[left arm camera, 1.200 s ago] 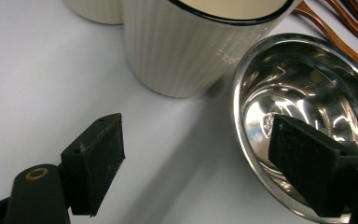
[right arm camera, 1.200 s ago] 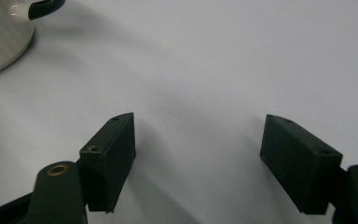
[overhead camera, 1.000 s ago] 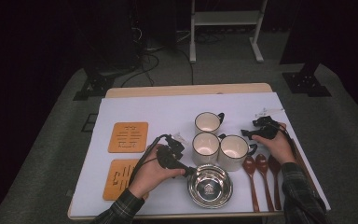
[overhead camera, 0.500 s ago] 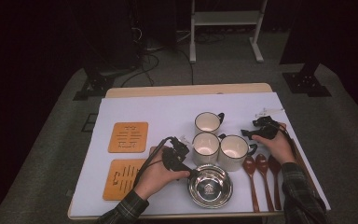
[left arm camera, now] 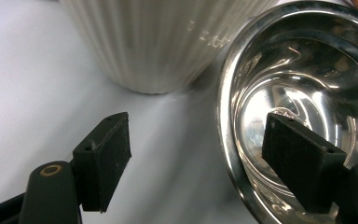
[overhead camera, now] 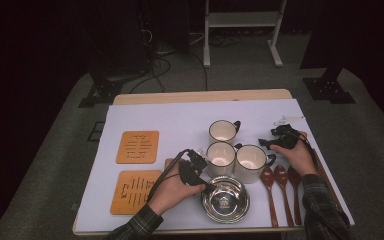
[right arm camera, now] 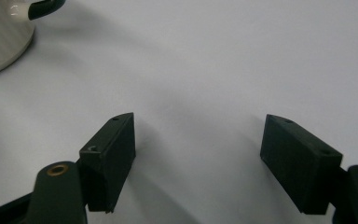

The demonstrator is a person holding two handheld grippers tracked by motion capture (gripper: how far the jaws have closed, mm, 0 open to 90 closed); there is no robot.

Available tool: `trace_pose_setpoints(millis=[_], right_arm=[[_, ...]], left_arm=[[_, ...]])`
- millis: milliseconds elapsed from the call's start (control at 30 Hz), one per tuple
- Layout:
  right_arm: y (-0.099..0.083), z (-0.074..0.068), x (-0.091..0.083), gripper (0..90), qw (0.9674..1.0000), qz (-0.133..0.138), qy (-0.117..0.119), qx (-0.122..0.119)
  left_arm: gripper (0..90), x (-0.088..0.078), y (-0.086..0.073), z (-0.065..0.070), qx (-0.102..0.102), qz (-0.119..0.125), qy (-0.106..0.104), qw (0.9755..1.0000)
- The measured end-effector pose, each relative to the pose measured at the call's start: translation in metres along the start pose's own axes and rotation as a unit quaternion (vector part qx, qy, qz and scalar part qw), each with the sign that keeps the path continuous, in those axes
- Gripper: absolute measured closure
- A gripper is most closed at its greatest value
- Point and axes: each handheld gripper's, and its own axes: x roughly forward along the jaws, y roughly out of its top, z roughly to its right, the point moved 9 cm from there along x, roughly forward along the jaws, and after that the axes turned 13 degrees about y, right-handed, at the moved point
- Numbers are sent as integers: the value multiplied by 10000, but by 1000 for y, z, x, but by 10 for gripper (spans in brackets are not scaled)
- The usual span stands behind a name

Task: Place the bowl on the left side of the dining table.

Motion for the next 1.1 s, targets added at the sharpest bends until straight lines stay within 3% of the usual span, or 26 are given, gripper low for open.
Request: trace_pose_setpoints(millis=[300,867,1100], right_arm=[[0,0,0,249,10000,0,-1,-1],[0,0,0,248,10000,2,-6,-1],[0,0,0,247,10000,0,-7,6]], left_arm=[[331,6,-1,7,129,-118,-21,9998],[603,10,-3,13,90,-283,-176,9994],[674,11,-2,14,100,-320,-207,9992]])
